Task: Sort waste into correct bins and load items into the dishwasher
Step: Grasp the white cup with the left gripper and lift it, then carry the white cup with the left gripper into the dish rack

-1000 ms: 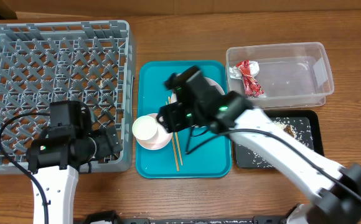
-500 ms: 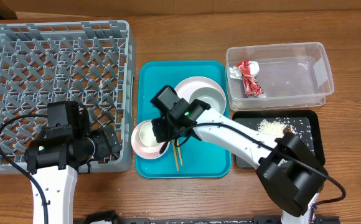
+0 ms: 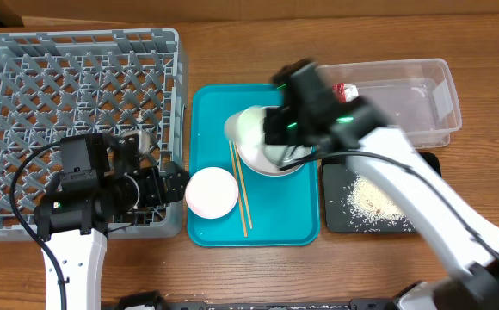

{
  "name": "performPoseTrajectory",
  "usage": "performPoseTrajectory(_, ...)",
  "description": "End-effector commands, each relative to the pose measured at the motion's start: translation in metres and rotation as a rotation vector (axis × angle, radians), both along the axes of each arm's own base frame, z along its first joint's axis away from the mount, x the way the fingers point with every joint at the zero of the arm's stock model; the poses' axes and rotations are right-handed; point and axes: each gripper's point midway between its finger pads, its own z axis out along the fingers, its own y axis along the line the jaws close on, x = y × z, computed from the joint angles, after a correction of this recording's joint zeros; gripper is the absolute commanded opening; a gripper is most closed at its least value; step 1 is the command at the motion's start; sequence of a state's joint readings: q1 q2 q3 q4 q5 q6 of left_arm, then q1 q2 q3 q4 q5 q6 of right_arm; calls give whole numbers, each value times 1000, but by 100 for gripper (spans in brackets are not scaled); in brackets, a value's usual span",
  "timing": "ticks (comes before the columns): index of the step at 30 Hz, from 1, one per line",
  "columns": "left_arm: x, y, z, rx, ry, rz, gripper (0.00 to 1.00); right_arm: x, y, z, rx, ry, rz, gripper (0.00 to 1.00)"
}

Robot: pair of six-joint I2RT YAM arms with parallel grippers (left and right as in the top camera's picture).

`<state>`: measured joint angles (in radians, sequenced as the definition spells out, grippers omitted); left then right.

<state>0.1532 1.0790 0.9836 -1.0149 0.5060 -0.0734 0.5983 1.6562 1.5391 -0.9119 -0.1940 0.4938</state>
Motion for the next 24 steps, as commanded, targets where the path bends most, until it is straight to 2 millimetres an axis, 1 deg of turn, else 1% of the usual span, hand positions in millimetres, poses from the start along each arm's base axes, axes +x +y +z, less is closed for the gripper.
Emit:
performPoseTrajectory(1,0,-52,55,-261,-235,-292,100,-8,-14,47,224,63,38,4)
performPoseTrajectory(4,1,-67,78,-359,-344,-396,100,-25,-9,62,385,165,137,4)
performPoseTrajectory(8,2,-79,105,-463,-468,-502,100,-49,2,89,562,214,310,4)
performPoseTrajectory(11,1,-87,119,-501,-539,-577,100,-61,8,101,632,232,385,4)
performPoseTrajectory(13,2,-92,123,-503,-570,-613,100,-68,11,109,677,250,425,4)
performPoseTrajectory(15,2,-97,125,-498,-593,-643,100,-71,12,113,698,258,442,4)
performPoseTrajectory(20,-6,-115,143,-516,-703,-774,100,-76,13,118,728,274,465,4)
performPoseTrajectory(24,-7,-124,151,-513,-751,-822,100,-78,13,119,734,285,472,4)
